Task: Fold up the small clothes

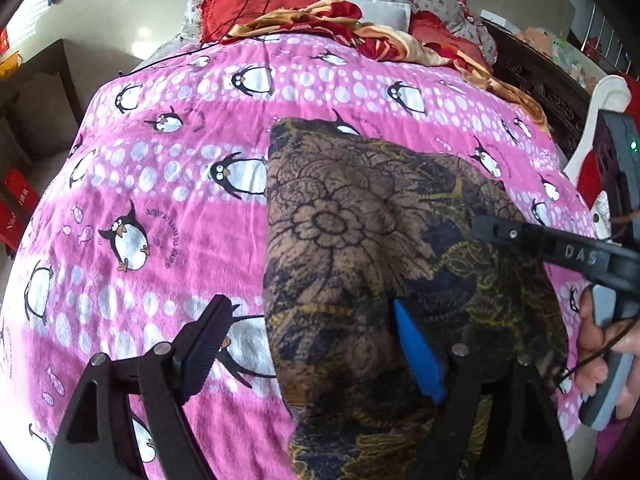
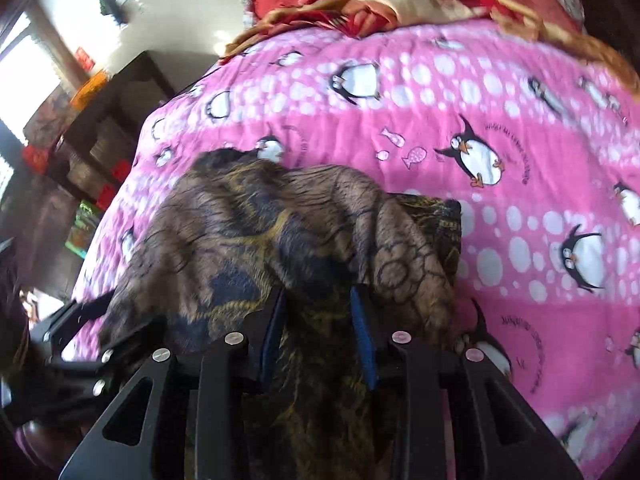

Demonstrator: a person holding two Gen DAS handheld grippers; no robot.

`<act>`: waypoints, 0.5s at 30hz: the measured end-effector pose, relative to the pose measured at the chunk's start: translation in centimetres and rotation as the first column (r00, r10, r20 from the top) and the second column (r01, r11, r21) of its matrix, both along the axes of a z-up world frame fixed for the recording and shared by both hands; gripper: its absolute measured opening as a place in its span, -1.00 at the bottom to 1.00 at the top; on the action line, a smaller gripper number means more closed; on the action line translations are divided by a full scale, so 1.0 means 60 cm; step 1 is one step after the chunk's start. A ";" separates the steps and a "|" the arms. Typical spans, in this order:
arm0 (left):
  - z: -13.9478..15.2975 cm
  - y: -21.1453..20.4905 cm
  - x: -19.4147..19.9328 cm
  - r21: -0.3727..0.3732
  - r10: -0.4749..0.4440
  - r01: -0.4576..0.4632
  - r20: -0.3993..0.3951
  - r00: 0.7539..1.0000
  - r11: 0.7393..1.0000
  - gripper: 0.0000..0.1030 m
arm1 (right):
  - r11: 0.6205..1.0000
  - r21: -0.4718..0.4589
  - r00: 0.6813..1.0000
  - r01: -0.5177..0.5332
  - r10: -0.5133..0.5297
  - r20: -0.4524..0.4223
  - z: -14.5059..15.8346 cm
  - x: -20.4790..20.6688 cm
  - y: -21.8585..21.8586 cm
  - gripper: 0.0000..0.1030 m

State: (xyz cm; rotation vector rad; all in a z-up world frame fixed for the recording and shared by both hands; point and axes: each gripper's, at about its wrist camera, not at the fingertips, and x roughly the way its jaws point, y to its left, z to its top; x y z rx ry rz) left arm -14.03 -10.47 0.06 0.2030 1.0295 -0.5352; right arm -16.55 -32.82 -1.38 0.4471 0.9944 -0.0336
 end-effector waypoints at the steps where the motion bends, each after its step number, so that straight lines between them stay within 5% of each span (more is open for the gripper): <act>1: 0.000 0.001 0.001 0.001 0.004 -0.004 0.005 1.000 1.000 0.68 | 1.000 0.001 1.000 0.006 -0.006 -0.005 0.002 0.000 0.000 -0.37; 9: 0.016 0.008 -0.009 0.017 0.027 -0.028 0.057 0.998 0.999 0.68 | 0.987 -0.146 0.998 -0.063 0.066 0.016 0.068 -0.078 0.054 -0.36; 15: 0.031 0.016 -0.018 0.003 0.059 -0.060 0.080 0.995 0.998 0.68 | 0.985 -0.161 0.998 -0.064 0.064 -0.009 0.049 -0.129 0.073 -0.36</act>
